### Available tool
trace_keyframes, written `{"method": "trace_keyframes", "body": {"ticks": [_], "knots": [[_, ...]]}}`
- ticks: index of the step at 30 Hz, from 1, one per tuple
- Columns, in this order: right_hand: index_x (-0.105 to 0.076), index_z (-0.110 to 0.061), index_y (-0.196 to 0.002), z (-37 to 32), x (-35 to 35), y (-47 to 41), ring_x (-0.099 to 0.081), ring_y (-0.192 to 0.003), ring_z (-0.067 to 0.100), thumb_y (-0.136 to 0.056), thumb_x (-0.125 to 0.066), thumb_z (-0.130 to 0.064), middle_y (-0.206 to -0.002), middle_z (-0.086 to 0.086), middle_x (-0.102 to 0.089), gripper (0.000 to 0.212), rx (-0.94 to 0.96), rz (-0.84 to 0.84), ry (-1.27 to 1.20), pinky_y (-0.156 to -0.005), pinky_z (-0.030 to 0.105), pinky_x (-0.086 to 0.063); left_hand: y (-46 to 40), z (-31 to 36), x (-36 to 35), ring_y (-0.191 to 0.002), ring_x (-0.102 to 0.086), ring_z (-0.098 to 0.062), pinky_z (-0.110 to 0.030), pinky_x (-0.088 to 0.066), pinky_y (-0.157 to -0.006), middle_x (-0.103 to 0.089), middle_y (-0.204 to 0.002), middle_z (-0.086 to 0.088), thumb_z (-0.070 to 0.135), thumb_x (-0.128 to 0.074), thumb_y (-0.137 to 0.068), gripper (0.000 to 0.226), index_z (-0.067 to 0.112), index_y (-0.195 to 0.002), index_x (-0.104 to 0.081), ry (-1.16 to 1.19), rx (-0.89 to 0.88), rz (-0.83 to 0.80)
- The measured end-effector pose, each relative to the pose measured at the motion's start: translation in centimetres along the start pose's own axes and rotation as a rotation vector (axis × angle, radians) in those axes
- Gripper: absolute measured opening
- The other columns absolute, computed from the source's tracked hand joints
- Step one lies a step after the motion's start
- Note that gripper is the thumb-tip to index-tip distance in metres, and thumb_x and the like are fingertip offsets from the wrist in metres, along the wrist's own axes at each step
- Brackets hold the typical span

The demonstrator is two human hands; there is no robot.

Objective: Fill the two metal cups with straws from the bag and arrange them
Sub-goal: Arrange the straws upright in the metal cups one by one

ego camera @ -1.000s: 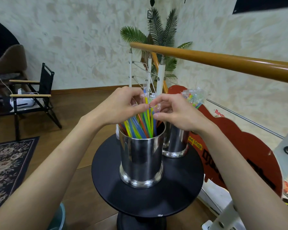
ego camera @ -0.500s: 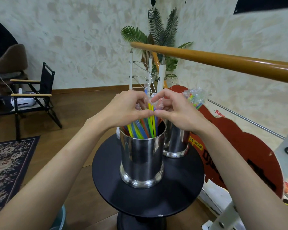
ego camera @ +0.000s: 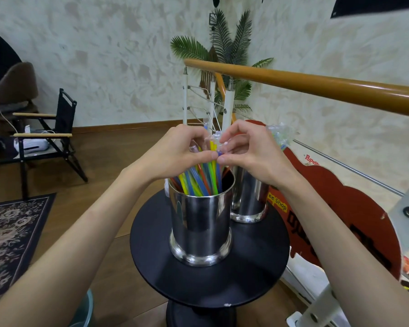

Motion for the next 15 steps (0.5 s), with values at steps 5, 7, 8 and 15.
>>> {"method": "trace_keyframes", "body": {"ticks": [5,7,8,15], "knots": [[-0.063,-0.007,-0.103,0.22,-0.06,-0.11,-0.076,-0.083,0.018,-0.074,-0.086,0.004,-0.089,0.011,-0.075,0.038,-0.033,-0.015,-0.064,-0.082,0.036,-0.063,-0.01,-0.06,-0.16,-0.075,-0.061,-0.004,-0.021,-0.046,-0.068,-0.067,-0.083,0.008,0.027,-0.075,-0.09,0.01,0.02,-0.092,-0.068,-0.009,0.032,0.038],[-0.063,-0.007,-0.104,0.22,-0.08,-0.11,-0.076,-0.085,0.018,-0.075,-0.085,0.004,-0.092,0.011,-0.075,0.038,-0.037,-0.028,-0.07,-0.083,0.035,-0.062,0.02,0.06,-0.18,-0.075,-0.06,-0.002,-0.018,-0.044,-0.067,-0.066,-0.083,0.009,0.027,-0.074,-0.091,0.009,0.021,-0.093,-0.067,-0.02,0.045,0.046],[-0.063,-0.007,-0.105,0.21,-0.1,-0.11,-0.076,-0.086,0.018,-0.076,-0.084,0.004,-0.093,0.01,-0.076,0.037,-0.039,-0.033,-0.072,-0.084,0.035,-0.062,0.01,0.08,-0.2,-0.075,-0.06,-0.003,-0.02,-0.044,-0.067,-0.066,-0.083,0.008,0.027,-0.073,-0.091,0.01,0.019,-0.093,-0.067,-0.035,0.054,0.051],[-0.062,-0.011,-0.107,0.21,-0.12,-0.09,-0.073,-0.09,0.017,-0.084,-0.075,0.007,-0.096,0.011,-0.072,0.032,-0.038,-0.043,-0.062,-0.088,0.033,-0.06,0.08,0.33,-0.24,-0.083,-0.063,-0.013,-0.031,-0.047,-0.07,-0.067,-0.088,0.005,0.028,-0.067,-0.092,0.015,0.015,-0.098,-0.066,-0.09,0.09,0.079]]}}
Point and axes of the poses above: each hand's wrist, its own y-axis away from the middle knuckle, its own x-axis out of the back of the hand, z = x × y, the point moved 5 cm from there along -y, towards the middle knuckle
